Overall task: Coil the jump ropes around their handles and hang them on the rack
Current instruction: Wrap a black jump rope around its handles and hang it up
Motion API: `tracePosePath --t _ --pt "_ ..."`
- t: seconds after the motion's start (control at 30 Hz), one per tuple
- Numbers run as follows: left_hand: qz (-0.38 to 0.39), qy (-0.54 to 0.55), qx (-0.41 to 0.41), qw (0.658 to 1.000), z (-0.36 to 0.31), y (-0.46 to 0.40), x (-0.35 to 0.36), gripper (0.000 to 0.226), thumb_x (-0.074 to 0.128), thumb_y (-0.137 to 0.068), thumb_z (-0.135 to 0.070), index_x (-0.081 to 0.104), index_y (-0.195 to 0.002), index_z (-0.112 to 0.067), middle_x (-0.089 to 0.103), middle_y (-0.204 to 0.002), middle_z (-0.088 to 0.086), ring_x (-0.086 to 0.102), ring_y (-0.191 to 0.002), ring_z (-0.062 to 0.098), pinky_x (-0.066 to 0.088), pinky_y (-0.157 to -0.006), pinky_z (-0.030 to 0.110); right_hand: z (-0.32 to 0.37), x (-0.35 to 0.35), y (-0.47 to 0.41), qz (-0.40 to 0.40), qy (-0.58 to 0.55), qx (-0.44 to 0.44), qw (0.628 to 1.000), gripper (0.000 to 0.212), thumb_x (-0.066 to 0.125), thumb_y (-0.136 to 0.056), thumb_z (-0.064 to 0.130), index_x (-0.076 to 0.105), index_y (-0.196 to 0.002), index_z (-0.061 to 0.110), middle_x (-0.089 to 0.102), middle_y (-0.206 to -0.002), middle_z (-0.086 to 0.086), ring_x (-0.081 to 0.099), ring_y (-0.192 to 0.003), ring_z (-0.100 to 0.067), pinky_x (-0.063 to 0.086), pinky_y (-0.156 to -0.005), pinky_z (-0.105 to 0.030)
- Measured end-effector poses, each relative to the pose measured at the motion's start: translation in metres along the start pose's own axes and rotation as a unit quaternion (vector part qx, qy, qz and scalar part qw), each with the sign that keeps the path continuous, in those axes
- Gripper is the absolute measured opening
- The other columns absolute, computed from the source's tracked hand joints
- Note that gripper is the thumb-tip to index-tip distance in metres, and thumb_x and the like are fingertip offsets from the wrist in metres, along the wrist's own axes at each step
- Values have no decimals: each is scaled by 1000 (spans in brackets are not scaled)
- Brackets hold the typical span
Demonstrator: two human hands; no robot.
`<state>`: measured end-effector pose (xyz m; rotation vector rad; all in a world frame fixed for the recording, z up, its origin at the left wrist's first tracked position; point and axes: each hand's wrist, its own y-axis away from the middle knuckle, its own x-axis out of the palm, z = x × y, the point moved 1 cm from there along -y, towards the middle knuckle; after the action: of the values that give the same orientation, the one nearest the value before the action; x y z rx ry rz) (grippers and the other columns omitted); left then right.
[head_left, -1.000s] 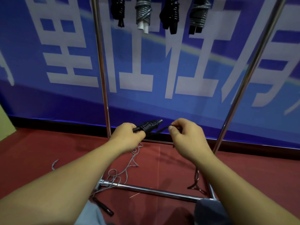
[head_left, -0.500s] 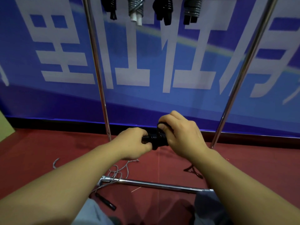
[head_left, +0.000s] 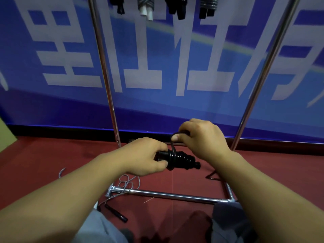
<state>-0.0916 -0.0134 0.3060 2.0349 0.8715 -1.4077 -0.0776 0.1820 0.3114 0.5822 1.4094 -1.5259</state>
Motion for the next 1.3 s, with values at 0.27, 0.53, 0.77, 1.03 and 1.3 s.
tracePosePath --t 0.27,0.53,0.77,1.03,1.3 --pt "22 47 30 998 -1 4 -5 6 63 -94 -35 63 -97 -30 65 -82 -4 61 -76 15 52 -71 40 -19 -1 -8 95 -79 106 987 50 75 -61 75 67 -77 29 55 -68 13 55 -75 -11 44 -62 -31" --pt "-5 130 55 990 -10 8 -5 12 58 -98 -26 64 -88 -25 63 -78 1 58 -72 20 48 -68 39 -28 2 -10 154 -229 97 956 49 79 -57 62 71 -81 20 56 -62 10 47 -51 0 37 -52 -13" --pt "-30 330 66 941 -13 11 -11 24 55 -93 -31 62 -91 -9 54 -68 -9 47 -65 11 40 -65 28 -27 0 -13 178 -464 125 859 34 80 -65 36 60 -80 14 65 -63 0 55 -52 -8 45 -51 -19" --pt "-87 453 54 886 -21 8 -16 22 46 -106 -18 57 -88 -9 57 -63 -5 47 -60 12 41 -57 17 -25 0 -11 154 -438 77 882 3 66 -78 10 64 -78 8 64 -73 -7 56 -63 -16 47 -58 -33" --pt "-180 497 -13 849 -16 3 -18 28 44 -106 -18 60 -83 -14 57 -63 0 40 -51 8 36 -55 17 -11 9 -10 126 -417 100 894 36 61 -98 19 72 -64 28 64 -61 2 51 -54 -11 45 -56 -36"
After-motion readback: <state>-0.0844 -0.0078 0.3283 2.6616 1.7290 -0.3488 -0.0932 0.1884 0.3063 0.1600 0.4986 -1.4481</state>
